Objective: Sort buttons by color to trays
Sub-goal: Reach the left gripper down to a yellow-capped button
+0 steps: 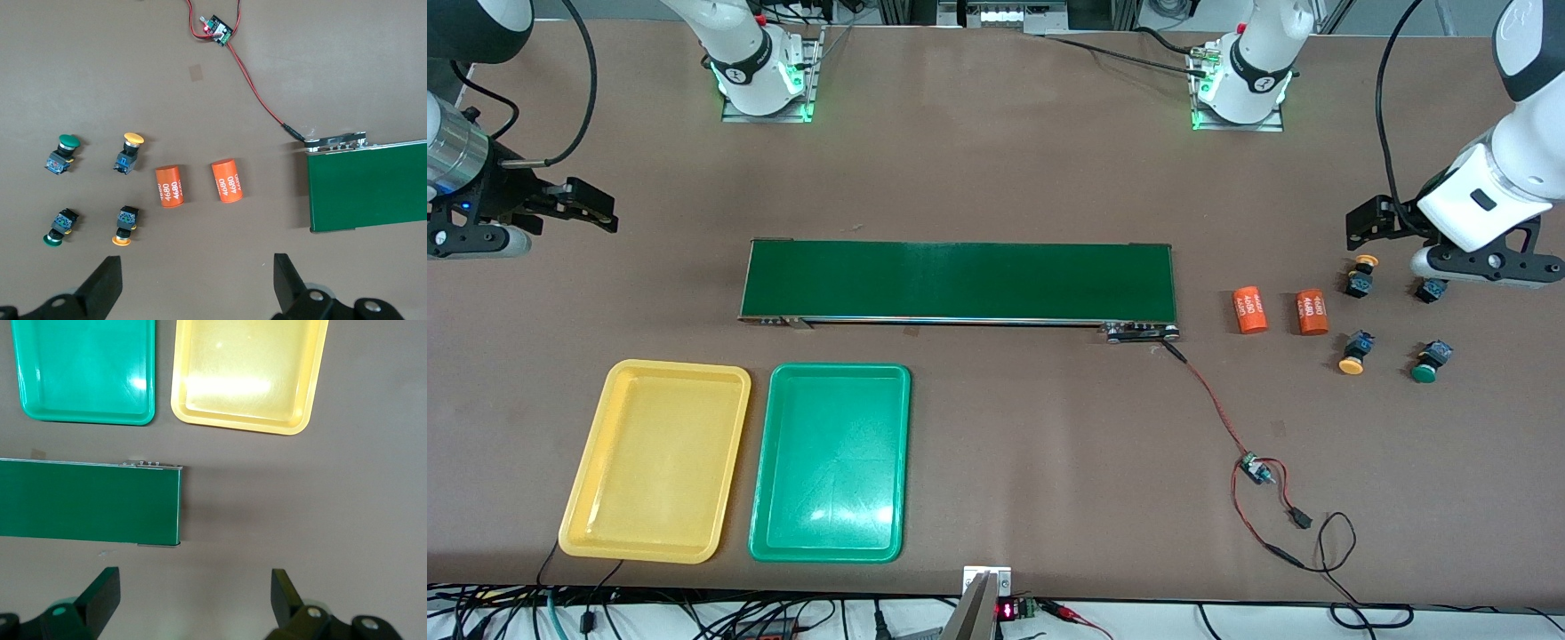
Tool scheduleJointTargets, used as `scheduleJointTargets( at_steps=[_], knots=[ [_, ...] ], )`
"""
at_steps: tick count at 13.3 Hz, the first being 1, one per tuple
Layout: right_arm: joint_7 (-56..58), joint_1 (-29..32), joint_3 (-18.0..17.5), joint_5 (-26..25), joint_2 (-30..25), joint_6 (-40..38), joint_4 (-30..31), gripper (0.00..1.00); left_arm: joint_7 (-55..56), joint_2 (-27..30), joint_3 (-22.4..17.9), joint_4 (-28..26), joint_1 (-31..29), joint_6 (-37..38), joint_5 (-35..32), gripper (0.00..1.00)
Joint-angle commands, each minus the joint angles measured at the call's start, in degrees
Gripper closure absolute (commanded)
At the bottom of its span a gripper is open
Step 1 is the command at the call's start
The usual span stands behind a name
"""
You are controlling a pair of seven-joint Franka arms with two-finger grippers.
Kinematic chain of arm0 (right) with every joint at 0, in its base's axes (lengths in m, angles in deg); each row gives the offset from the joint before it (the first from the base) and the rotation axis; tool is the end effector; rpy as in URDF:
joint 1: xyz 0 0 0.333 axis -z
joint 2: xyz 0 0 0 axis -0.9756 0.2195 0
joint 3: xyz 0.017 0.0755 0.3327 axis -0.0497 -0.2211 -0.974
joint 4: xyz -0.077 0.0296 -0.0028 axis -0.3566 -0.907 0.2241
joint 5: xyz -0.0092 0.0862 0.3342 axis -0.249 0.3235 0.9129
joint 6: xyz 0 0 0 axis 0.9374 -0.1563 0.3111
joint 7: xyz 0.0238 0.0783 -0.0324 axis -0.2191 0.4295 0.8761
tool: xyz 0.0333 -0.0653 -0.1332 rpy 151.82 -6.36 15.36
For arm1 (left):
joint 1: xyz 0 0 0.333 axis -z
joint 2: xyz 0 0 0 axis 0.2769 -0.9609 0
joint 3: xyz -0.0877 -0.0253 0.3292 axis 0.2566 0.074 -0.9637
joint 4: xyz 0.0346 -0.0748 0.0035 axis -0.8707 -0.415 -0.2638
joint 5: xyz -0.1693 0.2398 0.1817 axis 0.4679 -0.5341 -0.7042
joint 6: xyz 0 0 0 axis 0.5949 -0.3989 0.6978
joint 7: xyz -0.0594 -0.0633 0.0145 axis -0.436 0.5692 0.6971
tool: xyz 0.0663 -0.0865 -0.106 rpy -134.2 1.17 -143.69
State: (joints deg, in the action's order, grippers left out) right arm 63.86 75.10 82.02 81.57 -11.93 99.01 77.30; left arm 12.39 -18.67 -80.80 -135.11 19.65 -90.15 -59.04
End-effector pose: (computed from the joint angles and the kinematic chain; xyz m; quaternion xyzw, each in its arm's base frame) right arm 0.5076 0.0110 0.5554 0.9989 0.0220 -0.0402 0.0124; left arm 0.5187 -0.0297 0.5477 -0.9975 0.0554 0.0415 0.0134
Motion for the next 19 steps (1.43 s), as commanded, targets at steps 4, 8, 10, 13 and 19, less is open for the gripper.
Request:
scheduleJointTargets(
  at_steps=[4,8,10,13,19],
  knots=[
    [0.5,0.2,0.0,0.5,-0.5,0.6,0.6,0.0,1.0,-3.1,0.6,2.5,0.3,5.1,-0.4,0.0],
    [0.5,0.1,0.0,0.6,-0.5,0.6,0.6,0.0,2.9,-7.4,0.6,1.9,0.4,3.5,-0.4,0.0],
    [0.4,0.1,0.0,0.6,-0.5,0.6,0.6,0.0,3.9,-9.5,0.6,1.5,-0.1,2.9,-0.4,0.0],
    [0.4,0.1,0.0,0.6,-0.5,0.6,0.6,0.0,3.1,-12.4,0.2,0.5,-2.0,-0.9,-1.4,0.01],
    [0.4,0.1,0.0,0.6,-0.5,0.6,0.6,0.0,-22.9,-21.7,0.2,0.2,-11.0,-16.0,-2.1,0.0]
  ],
)
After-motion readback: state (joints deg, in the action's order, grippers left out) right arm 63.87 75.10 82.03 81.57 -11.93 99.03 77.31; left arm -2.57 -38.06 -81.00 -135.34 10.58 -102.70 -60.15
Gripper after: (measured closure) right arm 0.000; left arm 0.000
